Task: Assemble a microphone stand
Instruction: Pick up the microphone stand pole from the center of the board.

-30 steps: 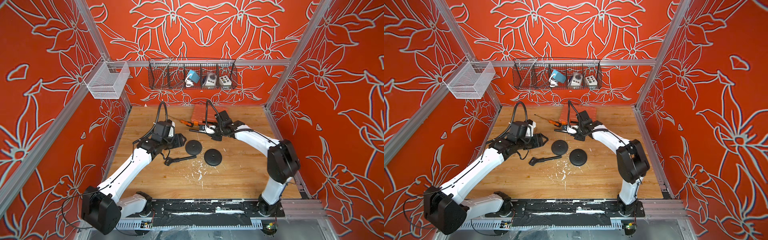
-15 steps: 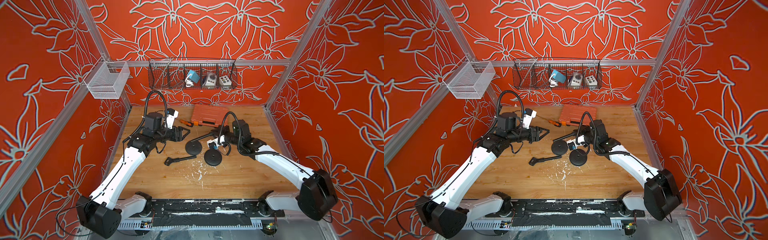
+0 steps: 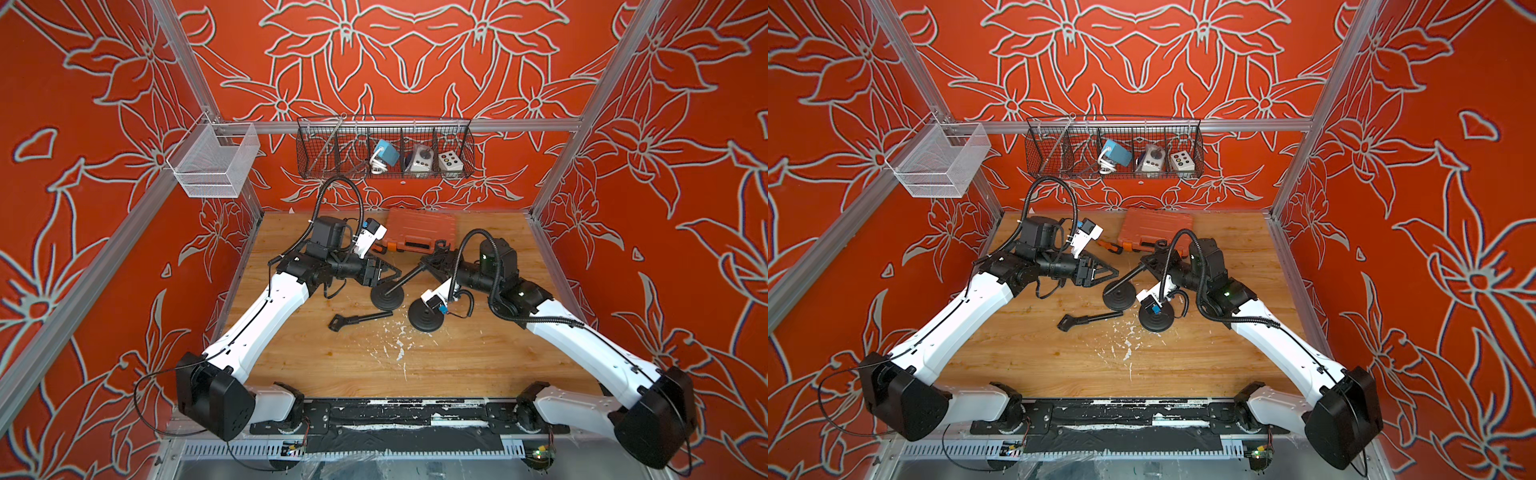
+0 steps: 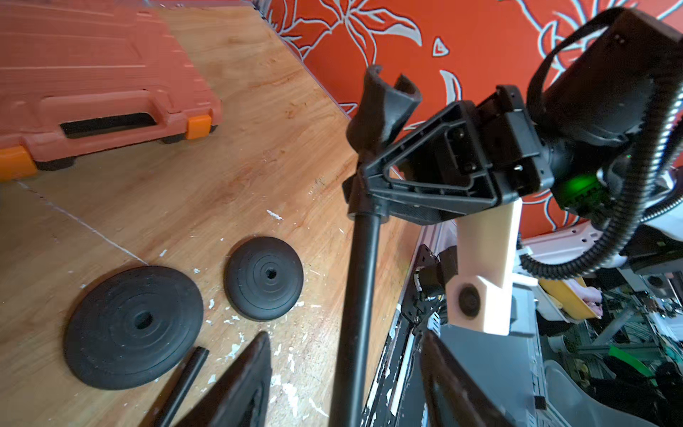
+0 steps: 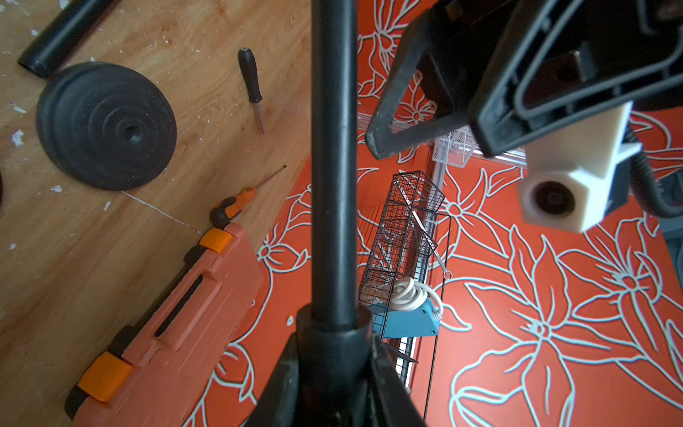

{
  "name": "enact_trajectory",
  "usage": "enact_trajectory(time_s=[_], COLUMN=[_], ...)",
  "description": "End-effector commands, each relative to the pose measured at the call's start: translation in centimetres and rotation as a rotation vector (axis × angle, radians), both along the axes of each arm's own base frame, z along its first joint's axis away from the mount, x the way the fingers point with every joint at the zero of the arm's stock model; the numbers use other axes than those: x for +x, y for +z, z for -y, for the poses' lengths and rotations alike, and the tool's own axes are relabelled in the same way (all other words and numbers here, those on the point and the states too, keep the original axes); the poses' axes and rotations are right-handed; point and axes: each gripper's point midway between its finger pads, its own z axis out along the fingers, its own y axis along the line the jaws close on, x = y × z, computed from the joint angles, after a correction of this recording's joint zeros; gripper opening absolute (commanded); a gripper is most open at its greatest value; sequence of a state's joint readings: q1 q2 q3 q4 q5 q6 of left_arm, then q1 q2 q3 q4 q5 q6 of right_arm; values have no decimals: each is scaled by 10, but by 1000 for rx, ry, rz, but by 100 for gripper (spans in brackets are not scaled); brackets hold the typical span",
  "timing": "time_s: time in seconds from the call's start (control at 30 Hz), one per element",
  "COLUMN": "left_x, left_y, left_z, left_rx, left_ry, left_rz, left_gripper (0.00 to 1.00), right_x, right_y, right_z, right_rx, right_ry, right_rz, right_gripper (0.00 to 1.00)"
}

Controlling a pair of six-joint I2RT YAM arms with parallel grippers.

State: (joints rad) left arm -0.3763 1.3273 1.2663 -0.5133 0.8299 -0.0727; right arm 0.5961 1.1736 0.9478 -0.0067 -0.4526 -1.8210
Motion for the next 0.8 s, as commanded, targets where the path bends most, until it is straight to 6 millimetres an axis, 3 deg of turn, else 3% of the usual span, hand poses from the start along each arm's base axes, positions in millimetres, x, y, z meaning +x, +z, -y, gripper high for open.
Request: enact_trajectory(time_s=[0.0,0.37,0.53,0.67,0.77], left_x=[-10,-11,-15,-19,-18], left_y=[8,-27,-31,-36,-39], left_z=[7,10,13,15,15], left_rx=[13,171,185,189,197], left_ry=[-57,-53,-65,-77,-76], left_rz=[38,-6,-7,-21,-28], left_gripper=[62,55,54,43,27], right_x=[-7,-7,-8,-6,-2], right_y=[22,31,30,30,28], right_z=[-7,-16,-18,-20,-20], right_rx=[-5,-16,-16,-19,-20], right_ry=[43,55,62,56,40], right_rz=[97,183,180,176,158], right_gripper=[0,0,0,0,9])
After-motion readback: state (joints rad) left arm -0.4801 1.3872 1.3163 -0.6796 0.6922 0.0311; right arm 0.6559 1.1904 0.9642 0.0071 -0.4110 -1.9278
